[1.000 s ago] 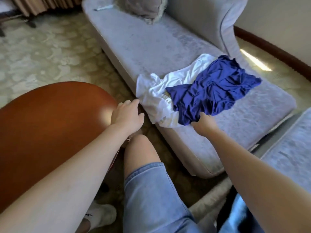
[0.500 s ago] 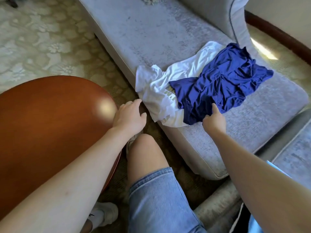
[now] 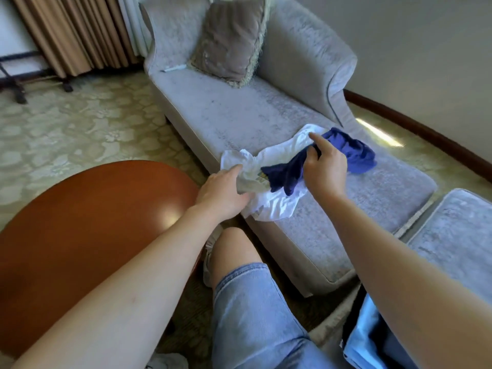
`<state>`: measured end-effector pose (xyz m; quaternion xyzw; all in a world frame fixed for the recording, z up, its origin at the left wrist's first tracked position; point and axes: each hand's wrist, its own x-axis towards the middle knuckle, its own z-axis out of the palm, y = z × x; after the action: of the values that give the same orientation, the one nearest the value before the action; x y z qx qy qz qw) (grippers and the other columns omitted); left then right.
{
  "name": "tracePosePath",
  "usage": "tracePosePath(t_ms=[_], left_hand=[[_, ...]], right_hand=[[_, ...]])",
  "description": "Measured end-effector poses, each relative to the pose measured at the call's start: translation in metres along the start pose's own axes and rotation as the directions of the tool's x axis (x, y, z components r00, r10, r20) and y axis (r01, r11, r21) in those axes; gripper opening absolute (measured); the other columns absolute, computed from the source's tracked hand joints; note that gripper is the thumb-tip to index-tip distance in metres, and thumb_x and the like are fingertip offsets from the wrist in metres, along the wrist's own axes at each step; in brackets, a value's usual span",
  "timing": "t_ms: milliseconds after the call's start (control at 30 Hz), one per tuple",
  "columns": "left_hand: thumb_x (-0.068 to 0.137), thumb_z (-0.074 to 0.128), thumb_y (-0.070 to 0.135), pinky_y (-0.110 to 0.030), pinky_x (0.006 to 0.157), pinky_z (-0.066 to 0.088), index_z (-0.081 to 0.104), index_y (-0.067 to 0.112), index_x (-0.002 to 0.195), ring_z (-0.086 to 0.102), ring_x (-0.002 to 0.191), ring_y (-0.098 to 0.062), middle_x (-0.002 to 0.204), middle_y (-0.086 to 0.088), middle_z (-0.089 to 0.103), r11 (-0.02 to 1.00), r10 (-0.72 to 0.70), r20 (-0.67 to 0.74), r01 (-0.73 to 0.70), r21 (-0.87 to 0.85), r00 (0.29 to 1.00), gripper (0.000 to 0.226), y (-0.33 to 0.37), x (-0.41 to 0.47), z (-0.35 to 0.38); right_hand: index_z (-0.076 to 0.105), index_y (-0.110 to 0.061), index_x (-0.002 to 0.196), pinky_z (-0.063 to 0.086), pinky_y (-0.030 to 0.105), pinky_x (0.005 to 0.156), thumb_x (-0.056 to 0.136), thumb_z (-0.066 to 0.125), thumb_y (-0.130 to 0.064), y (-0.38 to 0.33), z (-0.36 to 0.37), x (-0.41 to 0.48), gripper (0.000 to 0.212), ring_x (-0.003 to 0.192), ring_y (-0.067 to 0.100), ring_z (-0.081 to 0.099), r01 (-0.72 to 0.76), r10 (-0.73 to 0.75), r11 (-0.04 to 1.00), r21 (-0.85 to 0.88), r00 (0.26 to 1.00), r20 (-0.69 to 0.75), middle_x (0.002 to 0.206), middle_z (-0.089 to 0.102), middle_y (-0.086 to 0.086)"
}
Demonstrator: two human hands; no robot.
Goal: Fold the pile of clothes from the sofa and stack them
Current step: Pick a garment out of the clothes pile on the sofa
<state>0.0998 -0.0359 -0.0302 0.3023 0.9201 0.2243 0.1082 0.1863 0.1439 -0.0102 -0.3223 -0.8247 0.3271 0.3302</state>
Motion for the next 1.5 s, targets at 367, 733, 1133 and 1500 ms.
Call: tracePosePath(t_ms=[367,733,1133,1500], left_hand=[[0.082,0.068,0.04,-0.038,0.103,0.042,0.021,0.031,0.151,0.047,0.129,-0.021,0.145,0.004,0.045,0.966,0.006,-0.161,-0.047,-0.256,0.987,0.083,0.0,-0.074,-0.064],[0.09,0.062,0.013,-0.026,0.082,0.041,0.059,0.014,0.123,0.058,0.103,-0.021,0.116,-0.001,0.062,0.849,-0.342,-0.378,0.111,-0.516,0.86,0.034,-0.06,-0.111,-0.134],[0.087,0.055,0.0,-0.017,0.054,0.043,0.057,0.022,0.128,0.063,0.067,-0.013,0.098,-0.002,0.069,0.511,-0.441,-0.422,-0.165,-0.844,0.792,0.048,-0.121,-0.158,-0.289],[0.095,0.035,-0.005,-0.027,0.057,0.05,0.05,0.021,0.139,0.059,0.048,-0.011,0.091,-0.007,0.061,0.515,-0.567,-0.112,0.246,-0.821,0.816,0.053,-0.154,-0.142,-0.228]], right_hand=[[0.071,-0.018,0.115,0.044,0.021,0.092,0.092,0.046,-0.013,-0.192,-0.049,-0.014,0.034,0.11,0.014,0.062,0.286,-0.273,0.921,0.266,0.958,-0.084,0.115,0.07,-0.003],[0.072,-0.02,0.112,0.045,0.025,0.093,0.09,0.046,-0.011,-0.248,-0.032,-0.029,0.035,0.111,0.021,0.06,0.155,-0.173,0.931,0.329,0.985,0.026,0.118,0.069,0.001],[0.063,-0.011,0.126,0.042,0.019,0.094,0.09,0.051,-0.006,-0.35,0.046,-0.035,0.039,0.113,0.02,0.06,0.271,-0.407,0.823,0.499,0.894,0.187,0.119,0.067,0.007],[0.069,-0.011,0.092,0.048,0.036,0.089,0.086,0.059,-0.013,-0.27,0.148,-0.142,0.012,0.097,0.028,0.063,0.099,-0.333,0.902,0.42,0.778,0.532,0.099,0.067,0.011]])
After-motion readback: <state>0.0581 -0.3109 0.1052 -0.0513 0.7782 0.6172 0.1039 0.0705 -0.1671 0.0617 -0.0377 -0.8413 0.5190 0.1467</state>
